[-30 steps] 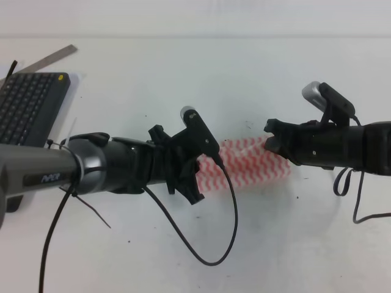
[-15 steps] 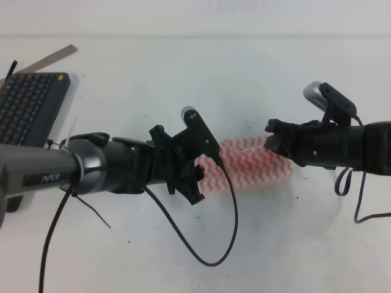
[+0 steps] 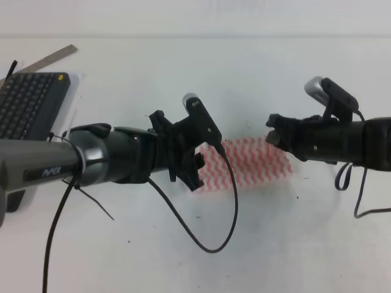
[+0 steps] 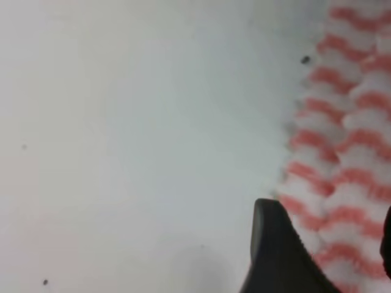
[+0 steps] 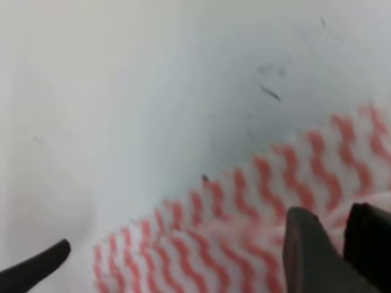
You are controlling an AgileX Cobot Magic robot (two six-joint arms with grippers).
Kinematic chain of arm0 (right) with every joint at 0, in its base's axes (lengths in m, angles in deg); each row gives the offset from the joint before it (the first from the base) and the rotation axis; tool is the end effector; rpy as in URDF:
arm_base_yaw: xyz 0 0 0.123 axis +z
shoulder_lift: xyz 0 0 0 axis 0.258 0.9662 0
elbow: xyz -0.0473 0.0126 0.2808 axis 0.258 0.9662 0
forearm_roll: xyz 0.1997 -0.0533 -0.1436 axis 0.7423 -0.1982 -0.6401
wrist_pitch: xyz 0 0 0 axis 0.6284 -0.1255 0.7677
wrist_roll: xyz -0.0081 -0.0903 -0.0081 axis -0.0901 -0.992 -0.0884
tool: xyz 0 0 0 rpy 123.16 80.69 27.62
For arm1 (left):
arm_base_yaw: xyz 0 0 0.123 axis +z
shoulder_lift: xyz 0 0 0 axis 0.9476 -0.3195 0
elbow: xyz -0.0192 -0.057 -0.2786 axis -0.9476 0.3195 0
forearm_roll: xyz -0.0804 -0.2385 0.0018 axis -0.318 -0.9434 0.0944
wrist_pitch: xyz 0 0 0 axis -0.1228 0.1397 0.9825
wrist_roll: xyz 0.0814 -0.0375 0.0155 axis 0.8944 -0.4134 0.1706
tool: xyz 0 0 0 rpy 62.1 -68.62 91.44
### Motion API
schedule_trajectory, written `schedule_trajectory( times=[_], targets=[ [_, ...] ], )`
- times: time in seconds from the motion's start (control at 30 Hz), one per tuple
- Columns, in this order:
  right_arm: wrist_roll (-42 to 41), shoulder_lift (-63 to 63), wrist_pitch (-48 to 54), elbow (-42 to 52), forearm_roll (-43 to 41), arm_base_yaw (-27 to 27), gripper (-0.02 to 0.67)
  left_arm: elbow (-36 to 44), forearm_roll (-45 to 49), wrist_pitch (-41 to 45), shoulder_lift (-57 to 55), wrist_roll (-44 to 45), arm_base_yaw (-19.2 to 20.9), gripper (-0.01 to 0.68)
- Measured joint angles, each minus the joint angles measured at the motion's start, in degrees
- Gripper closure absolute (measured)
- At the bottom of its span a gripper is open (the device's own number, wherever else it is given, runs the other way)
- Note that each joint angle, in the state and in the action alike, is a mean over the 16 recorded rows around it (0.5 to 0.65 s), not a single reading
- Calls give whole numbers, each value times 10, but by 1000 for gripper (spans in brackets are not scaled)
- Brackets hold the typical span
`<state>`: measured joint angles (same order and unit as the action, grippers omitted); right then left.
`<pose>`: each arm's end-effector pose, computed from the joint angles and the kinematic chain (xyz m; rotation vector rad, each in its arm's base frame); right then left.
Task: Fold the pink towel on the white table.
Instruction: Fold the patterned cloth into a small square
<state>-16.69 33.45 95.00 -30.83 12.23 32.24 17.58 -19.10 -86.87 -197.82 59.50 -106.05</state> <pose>0.3569 0.1367 0.1755 0.3379 2.3507 0.8240 0.3443 -0.2311 0.1625 1.2803 1.9035 0.0778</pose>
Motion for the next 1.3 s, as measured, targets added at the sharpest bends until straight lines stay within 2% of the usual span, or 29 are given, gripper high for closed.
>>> schedule_trajectory(
  times=[0.27,0.47,0.9,1.3],
  targets=[
    [-15,0,-5,-12,5,0,635,-7,0,-18,9,-39,0,639],
    [-30,1,12,-15,5,0,635,-7,0,-8,25,-107,-1,641],
    [-28,1,96,-15,-23,-1,635,25,0,91,45,-250,-1,652],
    [15,26,121,-16,-89,-1,635,55,4,168,34,-277,-1,655]
  ],
)
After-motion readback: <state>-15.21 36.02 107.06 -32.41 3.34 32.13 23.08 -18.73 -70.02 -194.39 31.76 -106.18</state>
